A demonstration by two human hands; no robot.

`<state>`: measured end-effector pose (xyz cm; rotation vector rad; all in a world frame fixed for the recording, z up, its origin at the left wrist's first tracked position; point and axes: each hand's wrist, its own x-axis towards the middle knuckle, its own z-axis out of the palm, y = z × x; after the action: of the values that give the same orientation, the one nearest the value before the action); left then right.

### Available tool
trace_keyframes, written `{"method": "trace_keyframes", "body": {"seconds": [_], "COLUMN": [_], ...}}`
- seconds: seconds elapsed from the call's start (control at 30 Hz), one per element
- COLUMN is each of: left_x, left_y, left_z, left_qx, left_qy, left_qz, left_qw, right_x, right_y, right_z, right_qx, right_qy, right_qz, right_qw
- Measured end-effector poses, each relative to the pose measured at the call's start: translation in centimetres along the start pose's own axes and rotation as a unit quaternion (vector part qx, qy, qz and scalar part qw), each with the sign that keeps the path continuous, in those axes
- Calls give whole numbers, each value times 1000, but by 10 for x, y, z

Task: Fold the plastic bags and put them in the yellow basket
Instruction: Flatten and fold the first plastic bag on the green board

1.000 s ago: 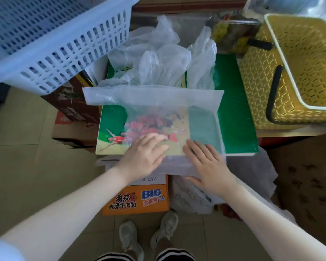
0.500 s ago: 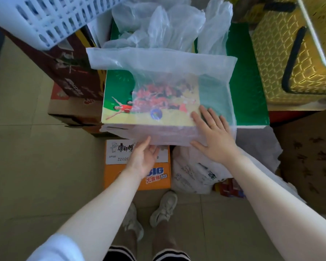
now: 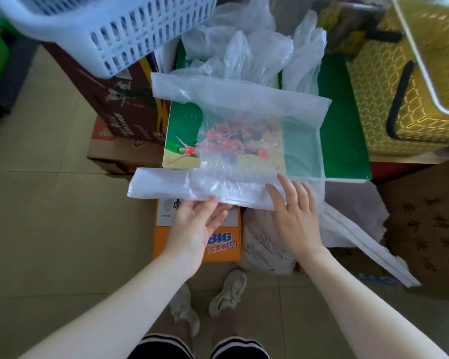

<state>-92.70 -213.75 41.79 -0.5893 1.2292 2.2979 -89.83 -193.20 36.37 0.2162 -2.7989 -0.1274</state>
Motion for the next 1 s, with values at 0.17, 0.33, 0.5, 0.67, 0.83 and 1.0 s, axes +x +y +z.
{"method": "trace_keyframes", "body": {"seconds": [0.17,0.33,0.5,0.67,0.83,1.0], "left_x": [-3,41,68,73,107,155], "left_y": [14,28,55,84,86,58], "left_z": [7,35,54,64,89,71], "left_qx": [449,714,738,721,753,815], "left_qy": [-67,-159,-217,-209,-161,-107], "left_qz": [361,551,497,539,567,500], "left_qw": [815,402,401,382,295,273], "right_x": [34,54,63,66,81,99], "right_y": [9,25,50,95,115,115], "right_z": [-33,-66,-91,-110,-79,-27], "right_qx": [93,122,187,397,491,389], "right_qy": [-12,-116,-241,-286,-217,-189], "right_qz": [45,-10,24,170,310,344], "right_qw": [995,986,952,856,785,834]}}
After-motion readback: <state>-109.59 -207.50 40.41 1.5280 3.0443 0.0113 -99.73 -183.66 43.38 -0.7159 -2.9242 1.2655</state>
